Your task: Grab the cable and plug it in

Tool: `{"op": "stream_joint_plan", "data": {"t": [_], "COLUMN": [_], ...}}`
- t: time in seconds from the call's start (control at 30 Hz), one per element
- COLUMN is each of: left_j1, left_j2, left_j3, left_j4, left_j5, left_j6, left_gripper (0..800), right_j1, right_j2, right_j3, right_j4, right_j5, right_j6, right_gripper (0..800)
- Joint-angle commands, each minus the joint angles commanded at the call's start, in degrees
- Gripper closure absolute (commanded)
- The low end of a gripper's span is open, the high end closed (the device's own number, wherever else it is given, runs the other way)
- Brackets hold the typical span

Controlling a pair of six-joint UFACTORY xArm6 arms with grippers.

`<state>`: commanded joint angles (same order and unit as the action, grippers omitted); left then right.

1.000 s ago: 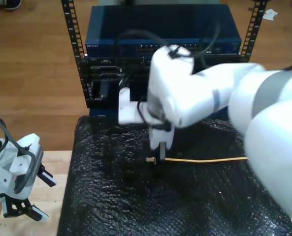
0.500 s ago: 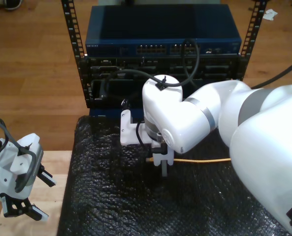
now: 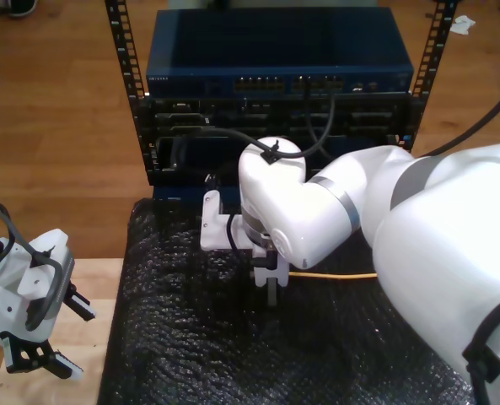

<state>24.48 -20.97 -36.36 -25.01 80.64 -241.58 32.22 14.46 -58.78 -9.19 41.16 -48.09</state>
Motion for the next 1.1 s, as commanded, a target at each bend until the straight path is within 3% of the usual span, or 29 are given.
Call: {"op": "stream_joint_plan", "data": {"t": [0.57,0.77,1.1], "left_j1": [0.00,0.00,0.00], "left_j2": [0.00,0.00,0.00], "left_j3": [0.00,0.00,0.00], "left_j4": [0.00,0.00,0.00], "left_j5": [0.00,0.00,0.00], "left_j6": [0.00,0.00,0.00], "left_gripper": [0,0,0], "right_j1": [-0.70,-0.70,-0.70], "right_j2": [0.26,0.26,0.26], "right_j3": [-0.35,-0.62,-0.88], "right_j4": [-0.09,-0.09,-2.55], "right_j5": [0.00,0.00,0.00], "right_j6": [-0.09,-0.18,-0.09], "right_gripper": [245,378,422]}}
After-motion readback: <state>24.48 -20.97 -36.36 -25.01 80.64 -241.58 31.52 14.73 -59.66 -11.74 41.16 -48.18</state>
